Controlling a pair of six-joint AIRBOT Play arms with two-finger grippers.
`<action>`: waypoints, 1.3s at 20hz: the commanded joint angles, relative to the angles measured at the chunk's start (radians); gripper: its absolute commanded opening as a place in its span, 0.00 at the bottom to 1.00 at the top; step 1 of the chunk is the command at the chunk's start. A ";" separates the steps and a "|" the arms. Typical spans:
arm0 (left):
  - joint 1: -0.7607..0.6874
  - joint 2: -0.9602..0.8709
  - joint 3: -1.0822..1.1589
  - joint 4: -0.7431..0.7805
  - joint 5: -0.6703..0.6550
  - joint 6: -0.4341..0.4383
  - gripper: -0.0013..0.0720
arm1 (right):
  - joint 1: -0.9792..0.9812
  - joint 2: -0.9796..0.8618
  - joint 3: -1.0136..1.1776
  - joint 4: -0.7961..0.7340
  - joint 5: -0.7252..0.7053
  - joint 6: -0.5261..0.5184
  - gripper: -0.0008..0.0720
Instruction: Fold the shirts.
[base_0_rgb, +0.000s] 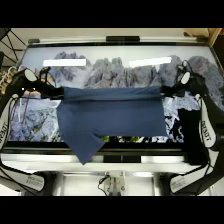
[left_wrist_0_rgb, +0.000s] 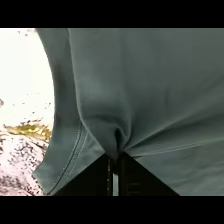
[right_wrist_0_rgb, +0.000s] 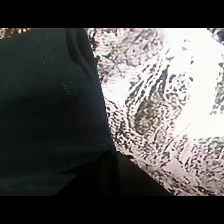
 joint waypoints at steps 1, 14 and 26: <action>0.005 0.001 -0.046 0.018 0.006 -0.028 0.06 | 0.001 -0.024 -0.001 0.022 0.045 0.010 0.10; 0.037 -0.027 0.044 0.028 -0.153 -0.038 0.62 | 0.000 0.024 0.002 0.037 0.188 -0.018 0.65; 0.293 0.713 -1.047 -0.357 -0.040 0.218 0.75 | -0.266 0.359 -0.242 0.238 0.636 -0.250 0.65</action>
